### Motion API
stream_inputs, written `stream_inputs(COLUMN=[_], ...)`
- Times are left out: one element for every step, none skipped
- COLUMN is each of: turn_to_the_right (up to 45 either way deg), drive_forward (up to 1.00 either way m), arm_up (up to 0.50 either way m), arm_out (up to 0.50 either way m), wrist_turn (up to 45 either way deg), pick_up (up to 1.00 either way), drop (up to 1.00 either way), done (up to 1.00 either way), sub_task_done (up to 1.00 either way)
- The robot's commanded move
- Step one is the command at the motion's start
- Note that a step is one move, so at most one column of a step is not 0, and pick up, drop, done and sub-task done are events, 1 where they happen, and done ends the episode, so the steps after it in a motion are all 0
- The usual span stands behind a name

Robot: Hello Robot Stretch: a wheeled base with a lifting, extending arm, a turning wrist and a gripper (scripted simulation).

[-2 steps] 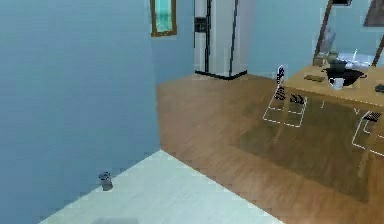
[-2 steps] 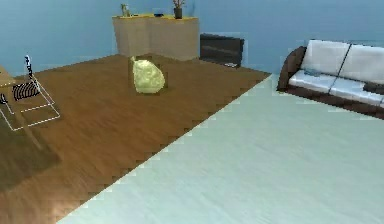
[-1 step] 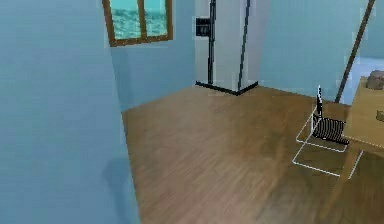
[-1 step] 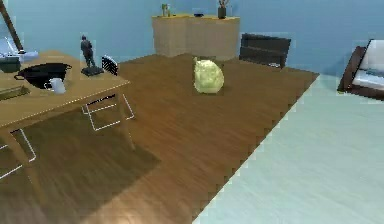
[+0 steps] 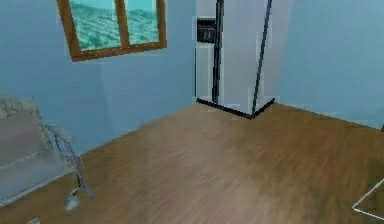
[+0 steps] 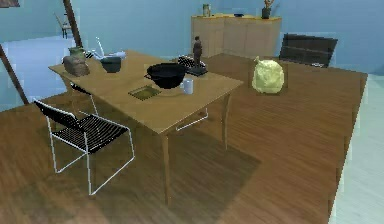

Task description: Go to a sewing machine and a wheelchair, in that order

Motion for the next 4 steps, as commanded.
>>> stream_inputs(turn_to_the_right=[-15.0, 0.0, -33.0, 0.0], drive_forward=[0.0, 0.2, 0.0, 0.45], arm_up=[0.0, 0.0, 0.0, 0.0], arm_out=[0.0, 0.0, 0.0, 0.0], wrist_turn=[0.0, 0.0, 0.0, 0.0], pick_up=[0.0, 0.0, 0.0, 0.0], drop=[0.0, 0.0, 0.0, 0.0], done=[0.0, 0.0, 0.0, 0.0], sub_task_done=[0.0, 0.0, 0.0, 0.0])
